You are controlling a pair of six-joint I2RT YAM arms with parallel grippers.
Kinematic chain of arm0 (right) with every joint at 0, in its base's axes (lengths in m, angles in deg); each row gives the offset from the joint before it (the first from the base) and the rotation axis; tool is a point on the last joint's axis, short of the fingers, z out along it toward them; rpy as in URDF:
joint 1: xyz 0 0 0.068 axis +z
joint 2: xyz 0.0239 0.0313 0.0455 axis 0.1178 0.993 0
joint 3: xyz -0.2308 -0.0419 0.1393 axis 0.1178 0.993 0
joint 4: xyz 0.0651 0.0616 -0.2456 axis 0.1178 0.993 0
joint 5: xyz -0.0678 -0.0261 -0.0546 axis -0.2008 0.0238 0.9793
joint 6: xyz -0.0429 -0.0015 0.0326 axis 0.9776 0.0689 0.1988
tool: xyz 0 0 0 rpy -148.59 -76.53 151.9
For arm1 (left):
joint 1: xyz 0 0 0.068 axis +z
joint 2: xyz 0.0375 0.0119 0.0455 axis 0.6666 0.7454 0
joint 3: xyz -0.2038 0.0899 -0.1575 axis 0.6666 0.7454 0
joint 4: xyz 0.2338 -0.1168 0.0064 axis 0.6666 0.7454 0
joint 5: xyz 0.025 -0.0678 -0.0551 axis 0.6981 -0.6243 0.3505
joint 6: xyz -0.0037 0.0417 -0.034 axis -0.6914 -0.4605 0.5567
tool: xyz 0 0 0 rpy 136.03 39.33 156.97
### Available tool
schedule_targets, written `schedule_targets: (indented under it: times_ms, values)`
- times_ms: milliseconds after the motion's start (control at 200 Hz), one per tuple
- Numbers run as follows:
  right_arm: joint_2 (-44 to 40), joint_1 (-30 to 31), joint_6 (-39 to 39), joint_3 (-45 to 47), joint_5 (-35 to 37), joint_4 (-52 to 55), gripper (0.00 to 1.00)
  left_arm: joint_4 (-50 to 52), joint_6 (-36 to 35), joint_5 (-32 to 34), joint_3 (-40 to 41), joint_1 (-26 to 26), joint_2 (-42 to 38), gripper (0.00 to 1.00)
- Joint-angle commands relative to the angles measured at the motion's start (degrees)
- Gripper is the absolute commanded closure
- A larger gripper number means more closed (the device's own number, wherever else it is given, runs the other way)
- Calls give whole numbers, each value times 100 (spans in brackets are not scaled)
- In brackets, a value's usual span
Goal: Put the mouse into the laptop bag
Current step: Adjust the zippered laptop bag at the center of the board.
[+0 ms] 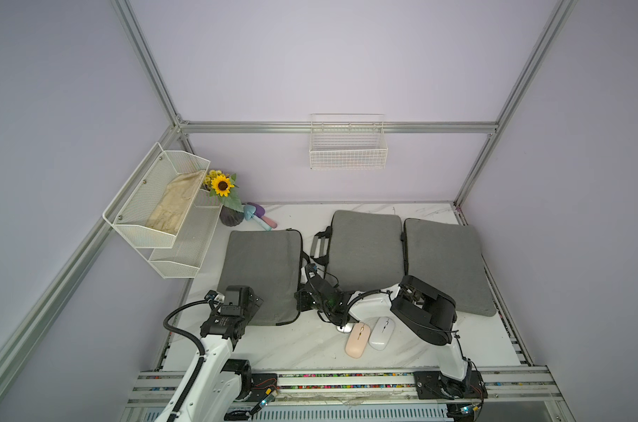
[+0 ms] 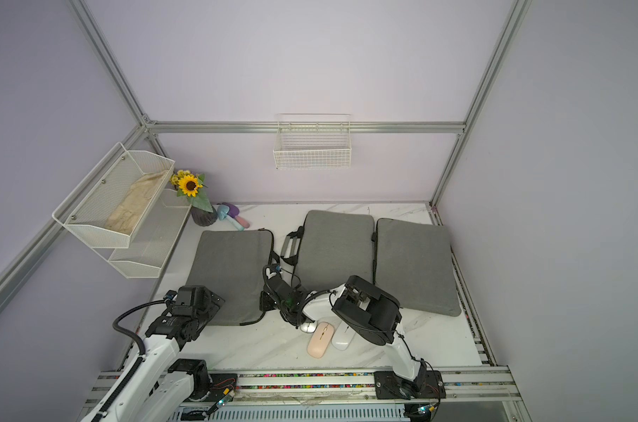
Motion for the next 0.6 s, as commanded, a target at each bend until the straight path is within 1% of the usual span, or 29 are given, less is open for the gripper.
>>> schedule_targets:
  times_ms: [0, 120, 270, 515, 590]
  values:
    - [-140, 304, -114, 132, -184, -260, 100, 9, 108, -57, -245, -5, 300, 0]
    - [-201, 550, -189, 198, -206, -418, 100, 5, 27, 33, -402, -5, 509, 0]
    - [-218, 838, -173, 171, -185, -530, 100, -69, 16, 304, -351, -5, 482, 0]
    - [-173, 1233, -121, 10, -241, -640, 100, 2, -122, 817, -262, 4, 11, 0]
    - [-138, 1352, -61, -97, -198, -607, 100, -57, -158, 870, -209, 13, -130, 0]
